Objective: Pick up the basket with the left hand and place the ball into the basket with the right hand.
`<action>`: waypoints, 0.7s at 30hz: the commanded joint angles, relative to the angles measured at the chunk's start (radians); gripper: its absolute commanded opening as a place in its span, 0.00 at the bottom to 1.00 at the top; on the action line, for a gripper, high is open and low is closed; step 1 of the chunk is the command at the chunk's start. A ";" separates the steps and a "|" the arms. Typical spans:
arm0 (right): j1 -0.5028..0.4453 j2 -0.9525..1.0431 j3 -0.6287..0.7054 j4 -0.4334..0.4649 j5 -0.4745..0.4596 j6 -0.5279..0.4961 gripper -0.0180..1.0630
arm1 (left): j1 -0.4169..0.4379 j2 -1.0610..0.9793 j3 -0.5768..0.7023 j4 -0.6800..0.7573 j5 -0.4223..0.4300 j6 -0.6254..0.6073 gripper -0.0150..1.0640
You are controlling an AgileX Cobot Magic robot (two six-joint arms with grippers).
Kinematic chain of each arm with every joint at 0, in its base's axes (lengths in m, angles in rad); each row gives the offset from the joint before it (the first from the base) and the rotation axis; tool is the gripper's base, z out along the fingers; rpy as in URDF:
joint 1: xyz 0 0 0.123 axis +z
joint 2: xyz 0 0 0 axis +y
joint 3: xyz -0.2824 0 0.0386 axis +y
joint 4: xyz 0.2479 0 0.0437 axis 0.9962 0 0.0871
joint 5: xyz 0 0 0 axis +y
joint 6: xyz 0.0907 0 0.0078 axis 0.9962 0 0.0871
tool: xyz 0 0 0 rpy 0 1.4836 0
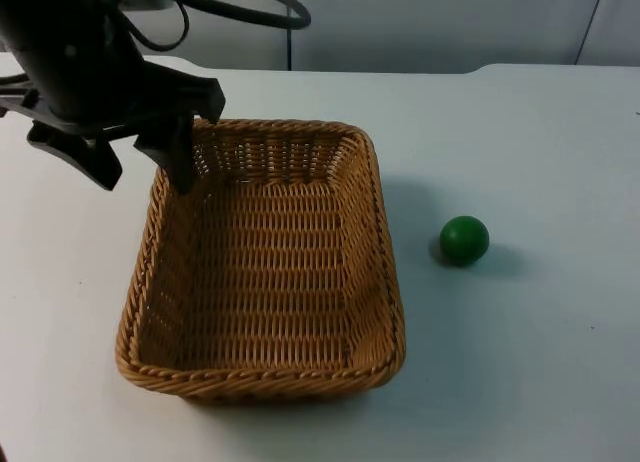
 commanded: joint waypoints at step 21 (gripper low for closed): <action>-0.007 -0.004 0.006 0.007 -0.012 -0.002 0.01 | -0.007 0.174 -0.007 0.056 -0.132 -0.006 0.59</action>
